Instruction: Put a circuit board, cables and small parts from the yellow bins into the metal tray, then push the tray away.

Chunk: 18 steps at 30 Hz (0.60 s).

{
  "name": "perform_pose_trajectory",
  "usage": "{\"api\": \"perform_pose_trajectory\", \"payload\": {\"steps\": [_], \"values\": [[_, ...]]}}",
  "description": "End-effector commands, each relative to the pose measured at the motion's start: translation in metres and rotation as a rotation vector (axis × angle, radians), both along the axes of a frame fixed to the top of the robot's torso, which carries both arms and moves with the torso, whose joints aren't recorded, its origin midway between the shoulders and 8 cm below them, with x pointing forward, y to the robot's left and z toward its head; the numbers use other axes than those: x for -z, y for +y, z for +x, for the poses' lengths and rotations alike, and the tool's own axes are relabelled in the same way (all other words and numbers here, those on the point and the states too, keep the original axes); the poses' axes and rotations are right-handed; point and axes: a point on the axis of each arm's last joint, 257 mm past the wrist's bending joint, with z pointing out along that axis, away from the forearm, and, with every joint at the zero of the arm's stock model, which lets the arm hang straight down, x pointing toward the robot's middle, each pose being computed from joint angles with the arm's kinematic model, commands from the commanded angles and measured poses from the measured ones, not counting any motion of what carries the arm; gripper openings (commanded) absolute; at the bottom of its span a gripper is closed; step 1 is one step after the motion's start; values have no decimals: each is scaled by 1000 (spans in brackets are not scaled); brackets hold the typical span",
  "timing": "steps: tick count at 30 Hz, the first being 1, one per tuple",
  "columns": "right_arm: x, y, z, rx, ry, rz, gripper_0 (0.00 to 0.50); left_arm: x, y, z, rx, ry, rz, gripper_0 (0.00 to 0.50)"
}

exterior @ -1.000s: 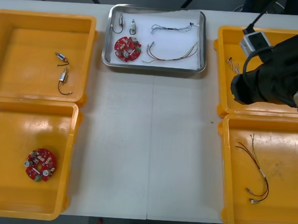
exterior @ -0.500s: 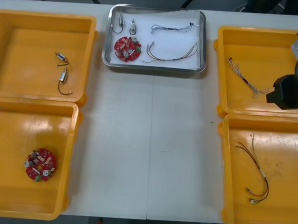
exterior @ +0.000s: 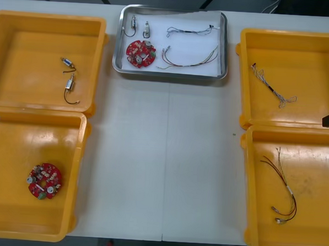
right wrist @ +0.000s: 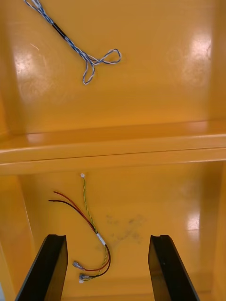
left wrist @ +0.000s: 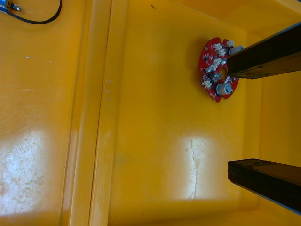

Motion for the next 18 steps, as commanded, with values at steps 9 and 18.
{"api": "perform_pose_trajectory", "payload": {"steps": [9, 18], "values": [[11, -23, 6, 18, 37, 40, 500, -15, 14, 1, 39, -22, 75, 500], [30, -17, 9, -53, 56, 21, 500, -15, 14, 1, 39, -22, 75, 500]]}}
